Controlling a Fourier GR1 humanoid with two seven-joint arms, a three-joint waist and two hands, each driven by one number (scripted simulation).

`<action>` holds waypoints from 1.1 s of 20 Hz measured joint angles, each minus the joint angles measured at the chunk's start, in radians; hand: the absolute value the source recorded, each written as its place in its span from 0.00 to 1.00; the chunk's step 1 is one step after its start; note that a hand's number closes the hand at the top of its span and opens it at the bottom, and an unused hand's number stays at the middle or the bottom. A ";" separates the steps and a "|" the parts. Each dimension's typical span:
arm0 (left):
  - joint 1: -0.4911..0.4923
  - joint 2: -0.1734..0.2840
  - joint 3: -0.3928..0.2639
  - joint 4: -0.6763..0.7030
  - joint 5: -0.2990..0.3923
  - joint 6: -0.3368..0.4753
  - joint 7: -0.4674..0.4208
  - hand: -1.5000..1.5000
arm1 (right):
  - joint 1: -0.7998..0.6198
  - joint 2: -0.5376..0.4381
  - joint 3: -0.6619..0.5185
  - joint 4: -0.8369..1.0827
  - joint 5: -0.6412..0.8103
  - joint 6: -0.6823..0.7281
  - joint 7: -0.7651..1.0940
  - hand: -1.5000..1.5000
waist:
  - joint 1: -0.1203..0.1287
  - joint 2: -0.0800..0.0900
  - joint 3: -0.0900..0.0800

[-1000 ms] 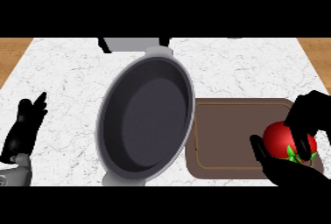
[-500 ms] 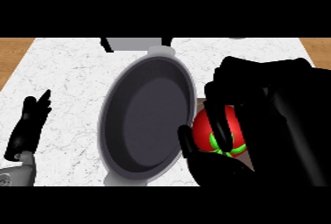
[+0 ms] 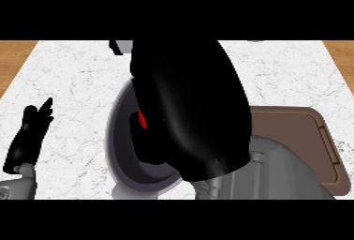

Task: Pick the tomato from the tray and place it in the pot

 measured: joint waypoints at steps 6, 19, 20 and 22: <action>-0.020 -0.003 -0.002 0.013 -0.005 0.002 0.002 0.50 | 0.031 0.003 0.039 0.167 -0.088 -0.103 0.002 0.00 | 0.001 0.003 0.001; -0.039 -0.005 0.000 0.018 -0.001 -0.005 0.008 0.50 | 0.093 0.007 0.101 0.357 -0.251 -0.654 -0.080 0.00 | 0.007 0.005 0.002; -0.031 -0.008 -0.002 0.013 -0.001 -0.004 0.003 0.50 | 0.096 0.007 0.095 0.358 -0.249 -0.705 -0.089 0.00 | 0.007 0.005 0.002; -0.024 -0.005 0.003 0.004 0.001 -0.005 0.010 0.50 | 0.117 0.007 0.071 0.351 -0.240 -0.786 -0.116 0.00 | 0.002 0.004 0.002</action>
